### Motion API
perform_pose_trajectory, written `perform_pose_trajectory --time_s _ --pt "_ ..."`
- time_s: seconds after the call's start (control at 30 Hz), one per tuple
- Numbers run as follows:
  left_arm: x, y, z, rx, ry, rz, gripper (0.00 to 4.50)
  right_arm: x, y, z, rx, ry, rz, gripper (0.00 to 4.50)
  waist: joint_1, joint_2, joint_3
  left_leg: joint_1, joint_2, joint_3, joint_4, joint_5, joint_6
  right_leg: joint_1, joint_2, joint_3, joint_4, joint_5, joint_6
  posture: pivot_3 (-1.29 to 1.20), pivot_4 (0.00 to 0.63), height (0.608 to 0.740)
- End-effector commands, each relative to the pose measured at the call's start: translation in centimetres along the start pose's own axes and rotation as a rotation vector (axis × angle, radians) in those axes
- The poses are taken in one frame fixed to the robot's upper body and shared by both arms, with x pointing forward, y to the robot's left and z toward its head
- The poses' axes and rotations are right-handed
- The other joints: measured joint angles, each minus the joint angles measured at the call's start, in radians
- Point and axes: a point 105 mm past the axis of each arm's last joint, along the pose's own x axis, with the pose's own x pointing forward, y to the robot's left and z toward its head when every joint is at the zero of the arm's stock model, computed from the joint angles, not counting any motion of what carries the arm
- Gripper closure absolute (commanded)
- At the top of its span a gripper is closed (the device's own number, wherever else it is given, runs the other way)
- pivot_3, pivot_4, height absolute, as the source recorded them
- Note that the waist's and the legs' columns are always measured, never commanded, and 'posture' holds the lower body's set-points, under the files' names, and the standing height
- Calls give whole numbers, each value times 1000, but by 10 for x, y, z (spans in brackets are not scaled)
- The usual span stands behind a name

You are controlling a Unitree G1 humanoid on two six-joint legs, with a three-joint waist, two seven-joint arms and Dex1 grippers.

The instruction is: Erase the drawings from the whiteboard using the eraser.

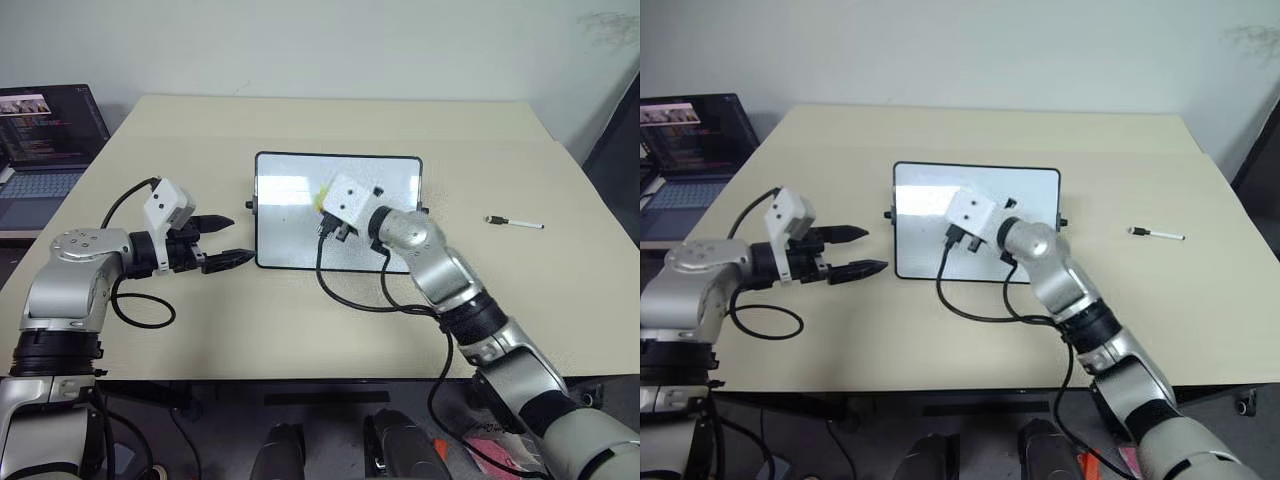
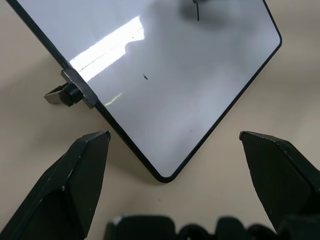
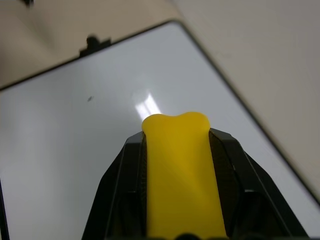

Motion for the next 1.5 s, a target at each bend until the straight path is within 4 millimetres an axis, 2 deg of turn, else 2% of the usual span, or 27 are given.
perform_pose_trajectory --time_s 0.03,0.1,0.27,0.43,0.63,0.73,0.93,1.07,1.2,1.5 --pt "-4 7 22 39 -93 51 0 -29 -12 37 87 -217 -63 3110 1 0 0 0 0 0 0 0 0 0 0 0 0 0 0 0 150 740" --pt "-4 9 28 34 -131 73 0 -48 -12 34 142 -251 -104 3111 3 0 0 0 0 -1 -1 0 0 0 0 -1 0 0 -1 0 150 740" --pt "0 6 29 -8 -175 86 0 -81 4 -2 279 -152 -201 3111 9 0 0 0 0 0 1 0 0 1 0 0 0 -1 1 0 150 740" --pt "5 -1 25 -32 -177 71 0 -99 21 -31 335 -53 -258 3111 7 0 0 3 0 0 1 0 0 2 0 1 1 -1 1 0 150 740" --pt "8 -10 14 -32 -122 39 0 -117 32 -63 350 55 -307 3111 8 0 0 3 0 1 1 0 -1 2 0 1 0 -1 1 0 150 740" --pt "11 -15 8 -17 -71 6 0 -120 33 -68 338 68 -307 3111 9 0 0 3 0 1 1 0 -1 3 0 1 0 -1 1 0 150 740" --pt "16 -19 15 -17 -89 -26 0 -108 23 -55 285 23 -273 3111 8 0 0 3 0 1 1 0 -1 3 0 1 0 -1 1 0 150 740" --pt "20 -26 24 -17 -121 -76 0 -91 15 -48 229 2 -227 3111 10 0 0 3 0 1 1 0 -1 3 0 1 0 -1 1 0 150 740" --pt "19 -31 24 -1 -102 -128 0 -68 8 -46 145 8 -178 3111 8 0 0 3 0 1 1 0 -1 3 0 1 0 -1 1 0 150 740" --pt "16 -14 33 21 -100 -95 0 -16 -18 -43 32 39 -128 3111 6 0 0 3 0 1 1 0 -1 2 0 1 0 -1 1 0 150 740"
